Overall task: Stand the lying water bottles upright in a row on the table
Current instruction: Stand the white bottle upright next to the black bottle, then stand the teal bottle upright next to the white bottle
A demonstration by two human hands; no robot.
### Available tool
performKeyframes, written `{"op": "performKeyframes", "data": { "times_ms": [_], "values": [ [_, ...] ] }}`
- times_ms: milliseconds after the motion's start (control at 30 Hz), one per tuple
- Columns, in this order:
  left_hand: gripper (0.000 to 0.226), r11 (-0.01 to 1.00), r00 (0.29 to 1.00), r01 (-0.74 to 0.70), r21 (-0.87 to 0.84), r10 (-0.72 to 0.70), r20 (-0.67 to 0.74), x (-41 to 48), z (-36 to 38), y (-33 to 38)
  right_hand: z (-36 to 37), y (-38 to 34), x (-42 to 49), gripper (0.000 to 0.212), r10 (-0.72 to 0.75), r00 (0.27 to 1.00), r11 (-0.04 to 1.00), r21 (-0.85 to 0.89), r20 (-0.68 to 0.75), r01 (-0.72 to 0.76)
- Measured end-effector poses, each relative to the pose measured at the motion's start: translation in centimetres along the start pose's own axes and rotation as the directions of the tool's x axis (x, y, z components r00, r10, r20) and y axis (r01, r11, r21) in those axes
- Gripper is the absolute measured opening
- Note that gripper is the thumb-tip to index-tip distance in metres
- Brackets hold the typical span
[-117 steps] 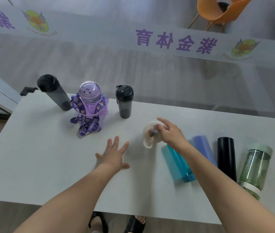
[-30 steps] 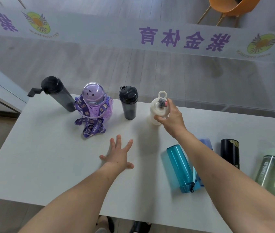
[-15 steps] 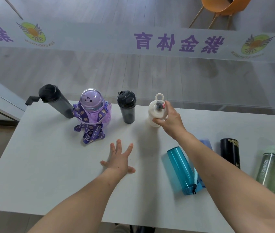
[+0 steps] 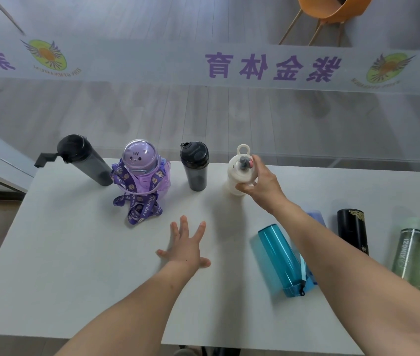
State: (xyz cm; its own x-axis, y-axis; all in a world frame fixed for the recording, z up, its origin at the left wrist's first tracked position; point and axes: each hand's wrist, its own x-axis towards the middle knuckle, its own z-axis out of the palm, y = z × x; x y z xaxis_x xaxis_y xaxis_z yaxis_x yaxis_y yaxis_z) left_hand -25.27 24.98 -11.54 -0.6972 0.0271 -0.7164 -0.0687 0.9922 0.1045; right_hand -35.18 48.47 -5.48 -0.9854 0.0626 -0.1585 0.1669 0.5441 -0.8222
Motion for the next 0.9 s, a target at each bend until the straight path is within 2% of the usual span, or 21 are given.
{"op": "performKeyframes", "data": {
  "times_ms": [67,167,233,300,433,500,567,700,833,900],
  "values": [
    [0.116,1.0,1.0,-0.002,-0.003,0.002,0.0,0.0,0.0,0.0,0.1,0.2,0.0,0.077,0.015,1.0,1.0,0.0,0.007,-0.015],
    [0.115,1.0,1.0,-0.005,-0.002,0.005,0.0,0.0,0.0,0.0,0.1,0.3,-0.6,0.107,0.065,0.998,0.997,-0.03,0.017,-0.065],
    [0.115,1.0,1.0,-0.006,0.003,0.006,-0.001,0.0,0.0,-0.1,-0.1,0.6,-1.7,0.117,0.107,0.994,0.994,-0.024,-0.001,-0.107],
    [0.115,1.0,1.0,-0.008,0.005,0.008,-0.01,0.0,0.0,-0.1,-0.9,1.2,-3.5,0.112,0.133,0.991,0.991,-0.023,-0.03,-0.133],
    [0.115,1.0,1.0,-0.008,0.013,0.008,-0.024,0.0,0.1,-0.3,-3.0,3.4,-9.2,0.06,0.13,0.991,0.966,-0.228,0.025,-0.121],
    [0.113,1.0,0.999,-0.003,0.029,0.004,-0.035,-0.2,0.1,-0.3,-3.5,4.8,-12.0,0.045,0.125,0.989,0.938,-0.333,0.08,-0.091],
    [0.104,0.999,0.999,-0.018,0.03,0.02,-0.047,-0.7,0.5,0.2,-3.5,5.7,-13.8,0.048,0.15,0.98,0.91,-0.407,0.132,-0.084],
    [0.079,0.996,0.996,-0.076,-0.036,0.074,-0.055,-2.8,2.4,2.4,-2.5,5.8,-14.2,0.066,0.199,0.962,0.84,-0.539,0.189,-0.068],
    [0.081,0.998,0.996,-0.044,-0.042,0.041,-0.073,-3.8,4.5,4.3,-2.1,5.4,-12.1,0.08,0.266,0.936,0.76,-0.647,0.231,-0.057],
    [0.08,0.999,0.996,-0.025,-0.04,0.022,-0.082,-3.9,4.7,4.4,-2.5,5.3,-11.7,0.081,0.291,0.924,0.781,-0.619,0.247,-0.08]
  ]
}}
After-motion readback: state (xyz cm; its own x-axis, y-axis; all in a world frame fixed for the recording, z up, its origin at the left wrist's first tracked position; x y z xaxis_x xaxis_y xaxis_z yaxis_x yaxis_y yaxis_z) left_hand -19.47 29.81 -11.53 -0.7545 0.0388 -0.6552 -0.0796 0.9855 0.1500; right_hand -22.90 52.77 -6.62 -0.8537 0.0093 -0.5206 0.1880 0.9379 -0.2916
